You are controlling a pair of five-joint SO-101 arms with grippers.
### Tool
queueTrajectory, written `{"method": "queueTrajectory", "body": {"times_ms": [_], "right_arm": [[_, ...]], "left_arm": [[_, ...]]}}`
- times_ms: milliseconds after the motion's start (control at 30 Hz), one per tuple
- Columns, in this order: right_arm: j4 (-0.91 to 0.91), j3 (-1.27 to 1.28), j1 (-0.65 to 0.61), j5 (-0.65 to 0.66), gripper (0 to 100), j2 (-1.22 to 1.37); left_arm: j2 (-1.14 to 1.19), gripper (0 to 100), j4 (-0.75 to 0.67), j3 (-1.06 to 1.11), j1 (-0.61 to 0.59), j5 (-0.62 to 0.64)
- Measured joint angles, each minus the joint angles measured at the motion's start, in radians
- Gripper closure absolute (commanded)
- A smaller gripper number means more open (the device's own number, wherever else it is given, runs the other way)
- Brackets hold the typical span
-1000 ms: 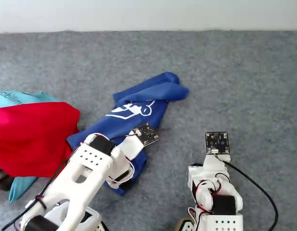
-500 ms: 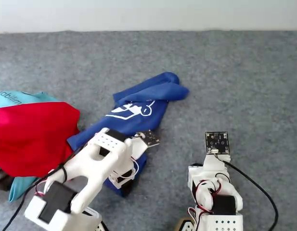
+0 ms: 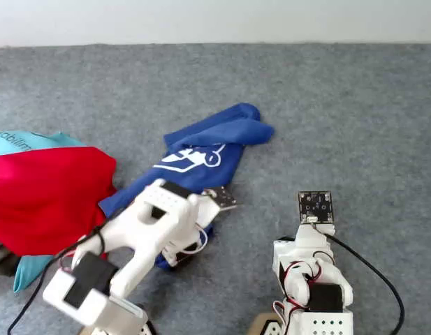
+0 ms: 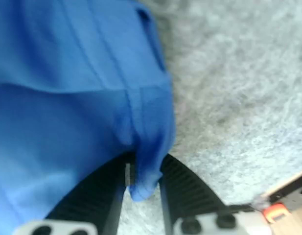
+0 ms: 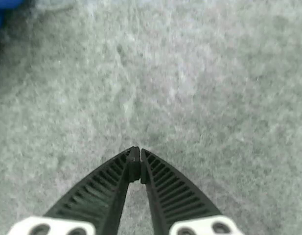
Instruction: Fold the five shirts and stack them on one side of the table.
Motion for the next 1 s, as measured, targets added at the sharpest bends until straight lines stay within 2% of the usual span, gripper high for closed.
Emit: {"method": "queueTrajectory", "body": {"times_ms": [133,300,400,567,700,833,1000], "right_arm": [[-0.04,0.0,0.038,0.0,99.0,0.0],[-0.055,0.0,0.068,0.0,98.7,0.0],[-0.071,0.0,0.069,0.057,98.7,0.0],[-0.098,0.0,0.069,0.331,99.0,0.0],[-0.222,0.0,0.069,0.585,99.1,0.0],[-0.331,0.0,0.069,0.598,98.7,0.0],[-0.354,-0.005,0.071,0.598,98.7,0.0]], "left_arm": [[-0.054,99,0.133,-0.221,-0.057,0.051],[-0.152,99,0.295,-0.459,-0.06,0.057],[-0.193,99,0.359,-0.578,-0.077,0.057],[-0.282,99,0.382,-0.766,-0.129,0.057],[-0.354,99,0.382,-0.936,-0.15,0.054],[-0.402,99,0.382,-1.119,-0.15,0.006],[-0.413,99,0.368,-1.327,-0.15,-0.011]]}}
